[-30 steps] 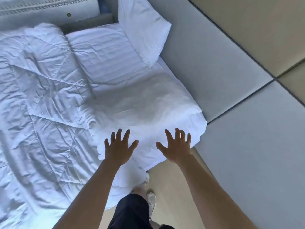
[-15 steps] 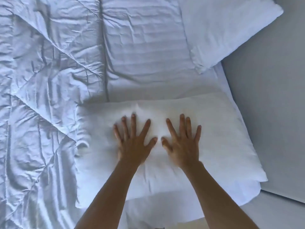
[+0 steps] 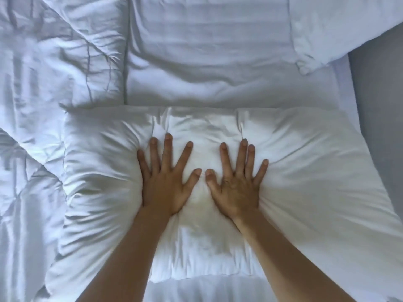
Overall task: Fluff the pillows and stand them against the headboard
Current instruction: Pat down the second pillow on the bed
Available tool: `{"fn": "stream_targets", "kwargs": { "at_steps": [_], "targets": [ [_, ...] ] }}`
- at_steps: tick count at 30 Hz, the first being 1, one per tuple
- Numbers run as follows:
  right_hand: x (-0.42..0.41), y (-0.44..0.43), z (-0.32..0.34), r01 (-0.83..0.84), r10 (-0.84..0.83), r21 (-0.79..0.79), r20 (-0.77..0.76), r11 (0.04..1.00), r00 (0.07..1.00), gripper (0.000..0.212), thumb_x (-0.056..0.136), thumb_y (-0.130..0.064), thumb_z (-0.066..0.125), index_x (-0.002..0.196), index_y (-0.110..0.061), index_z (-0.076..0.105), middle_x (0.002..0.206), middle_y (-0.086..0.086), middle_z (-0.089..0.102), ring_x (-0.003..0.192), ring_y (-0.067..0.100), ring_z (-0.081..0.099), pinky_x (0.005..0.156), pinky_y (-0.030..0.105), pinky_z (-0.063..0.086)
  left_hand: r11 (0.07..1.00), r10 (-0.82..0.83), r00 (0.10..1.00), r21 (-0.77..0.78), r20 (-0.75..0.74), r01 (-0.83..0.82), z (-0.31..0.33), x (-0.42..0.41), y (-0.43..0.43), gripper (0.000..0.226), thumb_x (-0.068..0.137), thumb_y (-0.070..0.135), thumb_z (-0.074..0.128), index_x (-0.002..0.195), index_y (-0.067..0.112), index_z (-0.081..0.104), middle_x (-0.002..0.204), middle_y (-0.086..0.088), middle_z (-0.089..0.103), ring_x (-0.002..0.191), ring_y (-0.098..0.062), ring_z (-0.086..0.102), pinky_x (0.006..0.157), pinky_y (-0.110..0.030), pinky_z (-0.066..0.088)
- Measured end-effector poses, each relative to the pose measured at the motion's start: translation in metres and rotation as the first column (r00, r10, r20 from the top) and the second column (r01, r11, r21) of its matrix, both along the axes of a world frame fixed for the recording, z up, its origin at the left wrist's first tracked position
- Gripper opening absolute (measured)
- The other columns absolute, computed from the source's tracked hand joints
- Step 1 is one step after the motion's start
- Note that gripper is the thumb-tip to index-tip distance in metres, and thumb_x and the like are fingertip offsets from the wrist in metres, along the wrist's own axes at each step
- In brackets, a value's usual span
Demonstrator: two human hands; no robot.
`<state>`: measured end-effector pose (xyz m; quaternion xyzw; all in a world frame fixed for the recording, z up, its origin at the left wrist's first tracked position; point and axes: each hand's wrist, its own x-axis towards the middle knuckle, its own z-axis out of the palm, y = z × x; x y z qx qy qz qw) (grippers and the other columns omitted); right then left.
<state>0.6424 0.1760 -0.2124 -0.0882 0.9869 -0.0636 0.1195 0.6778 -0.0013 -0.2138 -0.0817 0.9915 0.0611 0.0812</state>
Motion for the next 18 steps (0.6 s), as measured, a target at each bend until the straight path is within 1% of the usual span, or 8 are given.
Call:
{"fn": "stream_targets", "kwargs": {
  "at_steps": [3, 6, 8, 10, 11, 13, 16, 18],
  "targets": [
    [0.002, -0.008, 0.034, -0.039, 0.036, -0.07, -0.046, 0.997, 0.998, 0.066, 0.098, -0.06, 0.031, 0.157, -0.04, 0.012, 0.167, 0.013, -0.002, 0.154, 0.029, -0.006, 0.115, 0.068, -0.002, 0.999, -0.008, 1.0, -0.038, 0.008, 0.008, 0.031, 0.005, 0.004, 0.073, 0.093, 0.071, 0.026, 0.156, 0.038, 0.01, 0.166, -0.011, 0.003, 0.151, -0.038, -0.004, 0.115, -0.067, -0.008],
    [-0.011, -0.047, 0.054, -0.205, 0.198, -0.198, -0.05, 0.959, 0.979, 0.054, 0.101, -0.051, 0.022, 0.154, -0.043, 0.021, 0.165, 0.013, 0.014, 0.154, 0.026, 0.007, 0.116, 0.067, 0.001, 0.997, -0.031, 0.999, -0.063, 0.033, 0.033, 0.054, -0.015, 0.005, 0.068, 0.094, 0.058, 0.025, 0.156, 0.037, 0.007, 0.166, -0.007, 0.006, 0.152, -0.034, 0.003, 0.114, -0.069, -0.006],
    [-0.025, -0.057, 0.05, -0.292, 0.293, -0.158, -0.014, 0.943, 0.956, 0.056, 0.099, -0.057, 0.018, 0.153, -0.043, 0.023, 0.165, 0.01, 0.019, 0.153, 0.024, 0.012, 0.118, 0.063, 0.0, 0.989, -0.085, 0.988, -0.112, 0.127, 0.1, 0.053, -0.027, -0.008, 0.07, 0.091, 0.062, 0.017, 0.155, 0.041, -0.003, 0.166, -0.006, -0.008, 0.152, -0.029, -0.009, 0.114, -0.066, -0.01],
    [-0.046, -0.031, 0.037, -0.355, 0.353, -0.037, -0.039, 0.934, 0.935, 0.065, 0.095, -0.071, 0.019, 0.153, -0.043, 0.026, 0.165, 0.011, 0.018, 0.153, 0.025, 0.013, 0.12, 0.059, 0.001, 0.986, -0.067, 0.986, -0.141, 0.154, 0.089, 0.045, -0.031, -0.035, 0.074, 0.086, 0.076, 0.009, 0.153, 0.047, -0.003, 0.165, -0.004, -0.011, 0.152, -0.026, -0.013, 0.117, -0.059, -0.012],
    [-0.058, -0.008, 0.031, -0.342, 0.343, 0.017, -0.05, 0.939, 0.938, 0.07, 0.092, -0.075, 0.019, 0.153, -0.042, 0.026, 0.165, 0.012, 0.017, 0.153, 0.027, 0.013, 0.12, 0.058, 0.001, 0.987, -0.015, 0.99, -0.153, 0.14, 0.037, 0.042, -0.03, -0.05, 0.076, 0.084, 0.081, 0.008, 0.152, 0.049, 0.001, 0.166, -0.003, -0.009, 0.152, -0.026, -0.012, 0.118, -0.057, -0.011],
    [-0.084, 0.047, 0.03, -0.212, 0.219, 0.131, -0.04, 0.968, 0.975, 0.074, 0.089, -0.078, 0.015, 0.154, -0.044, 0.02, 0.164, 0.012, 0.017, 0.152, 0.028, 0.013, 0.12, 0.058, 0.002, 0.976, 0.106, 0.986, -0.201, 0.132, -0.078, 0.037, -0.028, -0.075, 0.075, 0.084, 0.083, 0.01, 0.151, 0.051, 0.006, 0.166, -0.002, -0.002, 0.152, -0.025, -0.008, 0.119, -0.055, -0.009],
    [-0.115, 0.121, 0.039, -0.012, -0.027, 0.279, 0.135, 0.96, 0.991, 0.078, 0.085, -0.082, 0.0, 0.154, -0.046, 0.007, 0.165, 0.007, 0.009, 0.152, 0.025, 0.004, 0.119, 0.058, 0.001, 0.958, 0.237, 0.95, -0.212, 0.201, -0.195, 0.036, -0.039, -0.097, 0.076, 0.084, 0.083, 0.01, 0.152, 0.049, 0.008, 0.166, -0.001, 0.001, 0.152, -0.026, -0.006, 0.119, -0.055, -0.01],
    [-0.131, 0.158, 0.045, 0.086, -0.159, 0.302, 0.228, 0.95, 0.96, 0.08, 0.081, -0.085, -0.003, 0.153, -0.049, 0.0, 0.167, 0.001, -0.001, 0.152, 0.02, -0.005, 0.118, 0.06, -0.003, 0.935, 0.323, 0.913, -0.236, 0.25, -0.266, 0.038, -0.051, -0.114, 0.077, 0.084, 0.083, 0.007, 0.152, 0.048, 0.008, 0.165, -0.002, 0.004, 0.152, -0.027, 0.0, 0.118, -0.056, -0.005]
  ]
}}
